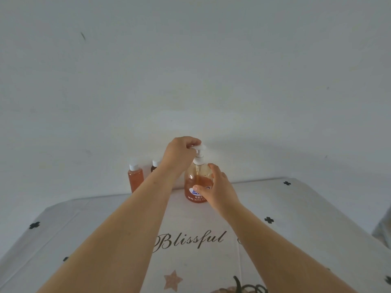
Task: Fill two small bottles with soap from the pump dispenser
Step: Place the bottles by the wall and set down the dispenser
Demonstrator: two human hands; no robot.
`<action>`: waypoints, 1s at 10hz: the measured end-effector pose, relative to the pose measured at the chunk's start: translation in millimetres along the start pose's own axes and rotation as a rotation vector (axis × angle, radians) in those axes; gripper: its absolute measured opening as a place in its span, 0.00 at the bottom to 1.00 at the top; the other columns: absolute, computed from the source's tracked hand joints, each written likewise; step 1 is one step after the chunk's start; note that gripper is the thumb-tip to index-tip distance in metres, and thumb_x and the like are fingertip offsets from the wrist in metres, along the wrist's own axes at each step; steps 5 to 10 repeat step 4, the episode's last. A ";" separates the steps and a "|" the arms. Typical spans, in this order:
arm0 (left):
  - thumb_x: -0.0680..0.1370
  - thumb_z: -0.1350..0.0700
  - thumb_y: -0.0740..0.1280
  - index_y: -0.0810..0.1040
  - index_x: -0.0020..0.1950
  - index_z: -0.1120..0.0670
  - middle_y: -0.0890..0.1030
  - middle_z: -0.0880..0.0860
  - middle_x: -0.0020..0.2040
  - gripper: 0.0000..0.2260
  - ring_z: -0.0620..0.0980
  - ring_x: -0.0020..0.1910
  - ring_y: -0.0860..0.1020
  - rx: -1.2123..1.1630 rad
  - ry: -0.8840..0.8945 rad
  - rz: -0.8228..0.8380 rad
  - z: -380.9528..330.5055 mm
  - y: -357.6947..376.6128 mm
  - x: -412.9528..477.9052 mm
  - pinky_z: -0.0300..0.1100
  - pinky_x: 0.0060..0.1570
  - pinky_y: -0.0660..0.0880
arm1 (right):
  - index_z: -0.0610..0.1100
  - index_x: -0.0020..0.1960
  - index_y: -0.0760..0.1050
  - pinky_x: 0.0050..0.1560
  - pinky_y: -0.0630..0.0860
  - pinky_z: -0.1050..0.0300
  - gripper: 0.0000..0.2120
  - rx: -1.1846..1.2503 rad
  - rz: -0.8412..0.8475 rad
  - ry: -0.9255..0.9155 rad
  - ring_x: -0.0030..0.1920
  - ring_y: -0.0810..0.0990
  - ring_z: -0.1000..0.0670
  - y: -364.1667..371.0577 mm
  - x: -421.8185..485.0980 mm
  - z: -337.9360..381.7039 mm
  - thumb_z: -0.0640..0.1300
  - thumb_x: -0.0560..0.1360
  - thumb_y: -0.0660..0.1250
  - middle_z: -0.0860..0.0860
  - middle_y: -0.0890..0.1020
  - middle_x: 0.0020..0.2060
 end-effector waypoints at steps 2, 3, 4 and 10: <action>0.77 0.69 0.58 0.82 0.60 0.52 0.81 0.48 0.56 0.20 0.47 0.55 0.77 -0.001 0.042 0.031 6.7 -1.9 3.3 0.26 0.42 0.67 | 0.53 0.78 0.58 0.53 0.70 0.57 0.35 0.002 0.001 -0.006 0.63 0.78 0.46 0.7 -1.2 -0.4 0.52 0.77 0.73 0.47 0.72 0.67; 0.77 0.69 0.57 0.79 0.64 0.49 0.80 0.50 0.63 0.23 0.48 0.57 0.77 0.010 0.061 0.039 11.9 -1.7 6.5 0.27 0.44 0.69 | 0.53 0.78 0.58 0.52 0.70 0.57 0.36 0.006 0.000 -0.007 0.62 0.78 0.46 1.1 -1.5 0.1 0.52 0.77 0.73 0.47 0.72 0.67; 0.79 0.67 0.57 0.74 0.70 0.47 0.75 0.50 0.68 0.24 0.47 0.60 0.75 0.044 0.040 -0.021 9.7 -1.8 -3.2 0.33 0.44 0.69 | 0.53 0.80 0.55 0.52 0.68 0.58 0.38 0.008 0.007 -0.007 0.63 0.77 0.47 -2.1 -2.7 4.1 0.51 0.77 0.73 0.47 0.72 0.69; 0.79 0.67 0.57 0.74 0.70 0.47 0.75 0.50 0.68 0.24 0.47 0.60 0.75 0.044 0.040 -0.021 9.7 -1.8 -3.2 0.33 0.44 0.69 | 0.53 0.80 0.55 0.52 0.68 0.58 0.38 0.008 0.007 -0.007 0.63 0.77 0.47 -2.1 -2.7 4.1 0.51 0.77 0.73 0.47 0.72 0.69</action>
Point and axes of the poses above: each hand's wrist, its own x-axis towards the middle knuckle, its own y-axis out of the palm, z = x × y, the point moved 2 cm from there along x, towards the middle knuckle
